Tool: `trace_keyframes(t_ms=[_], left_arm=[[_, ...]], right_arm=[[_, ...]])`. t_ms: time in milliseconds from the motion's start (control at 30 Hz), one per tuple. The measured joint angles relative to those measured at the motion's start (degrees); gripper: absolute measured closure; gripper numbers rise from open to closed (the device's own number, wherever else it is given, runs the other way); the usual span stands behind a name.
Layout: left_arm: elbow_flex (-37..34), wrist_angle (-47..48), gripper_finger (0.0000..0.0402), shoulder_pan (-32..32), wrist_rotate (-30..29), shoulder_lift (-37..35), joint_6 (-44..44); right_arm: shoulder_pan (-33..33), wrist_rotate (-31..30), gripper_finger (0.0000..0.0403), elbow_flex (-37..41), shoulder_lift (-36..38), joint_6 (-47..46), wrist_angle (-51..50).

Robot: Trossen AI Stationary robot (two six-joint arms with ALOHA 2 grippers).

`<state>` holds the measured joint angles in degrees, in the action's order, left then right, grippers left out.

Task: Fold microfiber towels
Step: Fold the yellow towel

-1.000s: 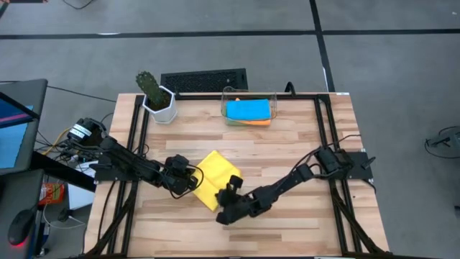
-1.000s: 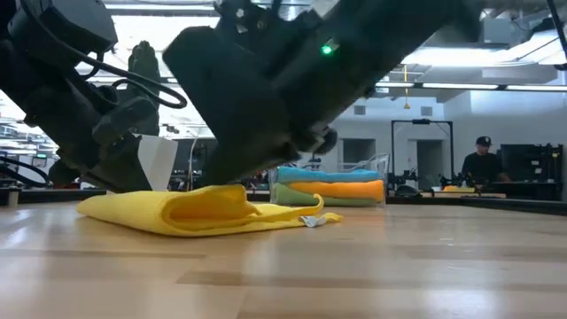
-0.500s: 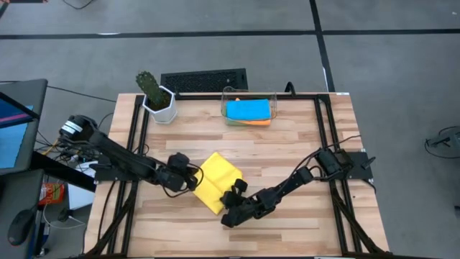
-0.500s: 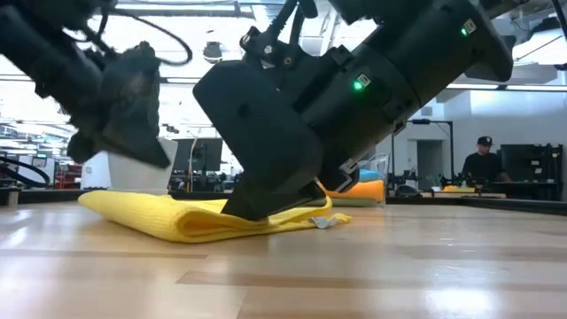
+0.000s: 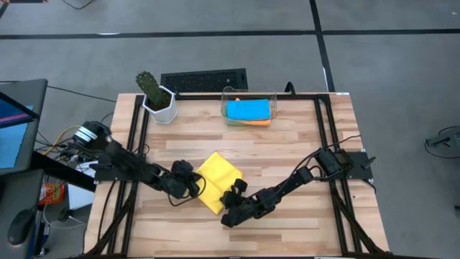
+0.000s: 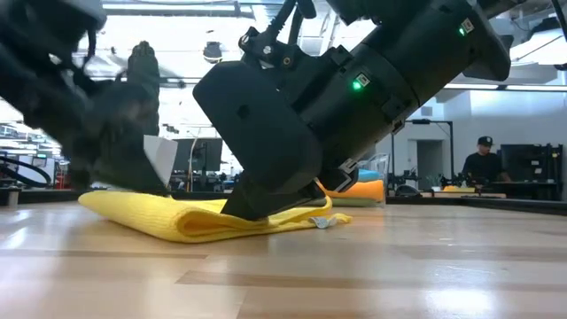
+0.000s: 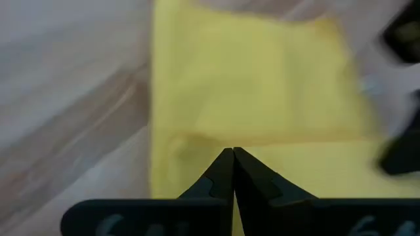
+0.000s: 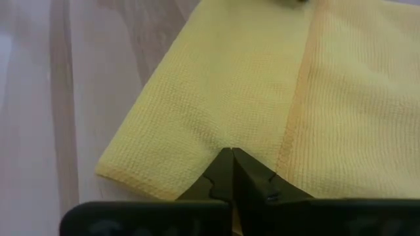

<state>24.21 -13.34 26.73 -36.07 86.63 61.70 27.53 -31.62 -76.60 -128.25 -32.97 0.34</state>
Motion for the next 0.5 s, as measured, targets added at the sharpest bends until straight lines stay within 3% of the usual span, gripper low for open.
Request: trace_keyframes(t_ms=[233, 500], left_arm=[[0.26, -2.64, 0.0401, -0.52, -0.82, 8.42, 7.21], [0.15, -4.83, 0.0401, 0.06, 0.43, 8.85, 6.03]], right_arm=[[0.84, -0.55, 0.0384, 0.09, 0.42, 0.82, -0.20], [3.20, -9.76, 0.0381, 0.25, 6.26, 2.06, 0.86]])
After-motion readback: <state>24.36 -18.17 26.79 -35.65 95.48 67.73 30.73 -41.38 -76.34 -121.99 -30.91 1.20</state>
